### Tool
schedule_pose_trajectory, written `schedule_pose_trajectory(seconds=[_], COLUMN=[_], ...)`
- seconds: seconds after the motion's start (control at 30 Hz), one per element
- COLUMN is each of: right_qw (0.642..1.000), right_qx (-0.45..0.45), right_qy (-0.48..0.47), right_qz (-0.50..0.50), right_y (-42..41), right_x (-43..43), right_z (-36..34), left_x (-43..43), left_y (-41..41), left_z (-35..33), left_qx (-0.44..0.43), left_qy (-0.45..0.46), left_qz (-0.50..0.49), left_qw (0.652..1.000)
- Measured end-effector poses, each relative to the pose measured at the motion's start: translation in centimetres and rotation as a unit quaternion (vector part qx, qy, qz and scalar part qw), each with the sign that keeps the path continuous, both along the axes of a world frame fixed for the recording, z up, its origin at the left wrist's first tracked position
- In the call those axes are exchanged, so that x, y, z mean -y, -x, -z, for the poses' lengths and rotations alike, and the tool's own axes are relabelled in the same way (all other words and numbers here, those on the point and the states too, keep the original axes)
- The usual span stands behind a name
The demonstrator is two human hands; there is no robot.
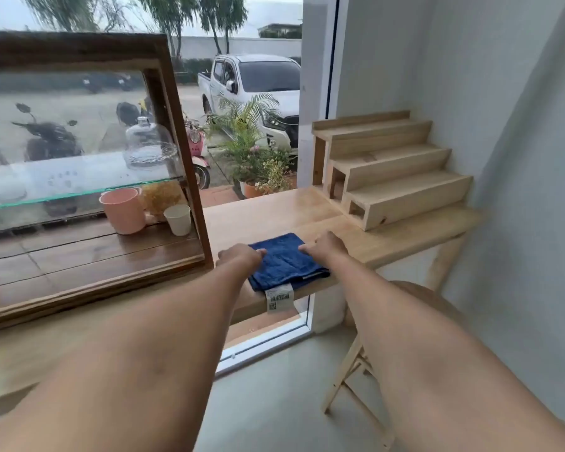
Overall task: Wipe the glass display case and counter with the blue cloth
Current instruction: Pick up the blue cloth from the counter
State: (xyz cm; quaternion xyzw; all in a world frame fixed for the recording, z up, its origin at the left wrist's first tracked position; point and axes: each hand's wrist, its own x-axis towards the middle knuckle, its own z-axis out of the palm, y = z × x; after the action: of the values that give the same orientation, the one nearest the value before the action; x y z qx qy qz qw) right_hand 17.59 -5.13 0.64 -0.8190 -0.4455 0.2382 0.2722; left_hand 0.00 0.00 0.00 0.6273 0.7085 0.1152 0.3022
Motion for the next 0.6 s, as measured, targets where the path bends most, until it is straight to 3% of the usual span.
schedule_pose_trajectory(seconds=[0.23, 0.4, 0.6], right_qw=[0.973, 0.913, 0.813], right_qx=[-0.224, -0.383, -0.572], right_qy=[-0.013, 0.135, 0.078], right_qz=[0.059, 0.022, -0.068], right_y=[-0.3, -0.1, 1.4], right_x=[-1.8, -0.9, 1.9], right_z=[0.0, -1.6, -1.3], left_x=[-0.7, -0.6, 0.7], left_y=[-0.1, 0.6, 2.6], left_z=[0.8, -0.2, -3.1], left_qx=[0.168, 0.335, 0.413], left_qy=[0.023, 0.067, 0.076], left_qz=[-0.050, -0.024, 0.043], left_qw=[0.984, 0.939, 0.906])
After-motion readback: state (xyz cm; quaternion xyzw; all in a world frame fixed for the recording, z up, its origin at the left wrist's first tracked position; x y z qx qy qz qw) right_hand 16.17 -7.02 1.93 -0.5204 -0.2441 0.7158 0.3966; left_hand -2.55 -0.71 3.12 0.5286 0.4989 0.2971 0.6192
